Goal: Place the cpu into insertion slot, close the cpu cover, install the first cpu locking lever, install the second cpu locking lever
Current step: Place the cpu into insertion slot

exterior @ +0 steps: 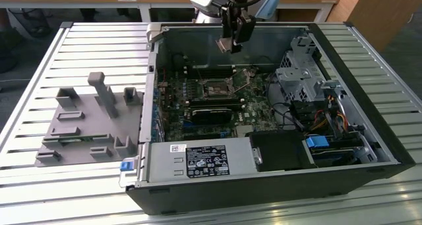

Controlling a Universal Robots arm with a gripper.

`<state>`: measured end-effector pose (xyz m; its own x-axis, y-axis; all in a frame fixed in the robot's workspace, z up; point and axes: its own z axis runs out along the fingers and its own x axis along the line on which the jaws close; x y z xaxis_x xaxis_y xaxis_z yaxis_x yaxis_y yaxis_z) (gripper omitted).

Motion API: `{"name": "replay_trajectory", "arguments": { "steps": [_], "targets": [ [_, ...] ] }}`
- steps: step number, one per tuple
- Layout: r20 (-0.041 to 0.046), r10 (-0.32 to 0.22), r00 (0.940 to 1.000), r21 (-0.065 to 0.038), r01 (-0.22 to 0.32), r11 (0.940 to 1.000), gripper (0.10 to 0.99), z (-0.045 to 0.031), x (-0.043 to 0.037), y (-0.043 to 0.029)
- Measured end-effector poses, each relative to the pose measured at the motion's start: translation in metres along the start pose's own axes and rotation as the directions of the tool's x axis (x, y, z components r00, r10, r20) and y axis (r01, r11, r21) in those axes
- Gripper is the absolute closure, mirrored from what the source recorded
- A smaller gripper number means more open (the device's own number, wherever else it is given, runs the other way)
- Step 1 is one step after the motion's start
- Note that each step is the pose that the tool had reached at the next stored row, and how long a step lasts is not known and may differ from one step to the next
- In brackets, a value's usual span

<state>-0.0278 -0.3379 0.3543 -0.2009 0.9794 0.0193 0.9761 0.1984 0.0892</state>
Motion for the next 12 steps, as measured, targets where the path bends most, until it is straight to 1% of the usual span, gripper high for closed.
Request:
{"name": "replay_trajectory", "arguments": {
  "steps": [3,6,12],
  "targets": [
    [0.0030,0.033,0.9994,-0.001,-0.033,0.9994,0.545,0.0015,0.0004,0.0000],
    [0.0061,0.070,0.9976,-0.002,-0.070,0.9976,0.545,0.0028,0.0007,-0.0001],
    [0.0122,0.138,0.9904,-0.004,-0.138,0.9904,0.545,0.0054,0.0014,-0.0002]
  ]
}}
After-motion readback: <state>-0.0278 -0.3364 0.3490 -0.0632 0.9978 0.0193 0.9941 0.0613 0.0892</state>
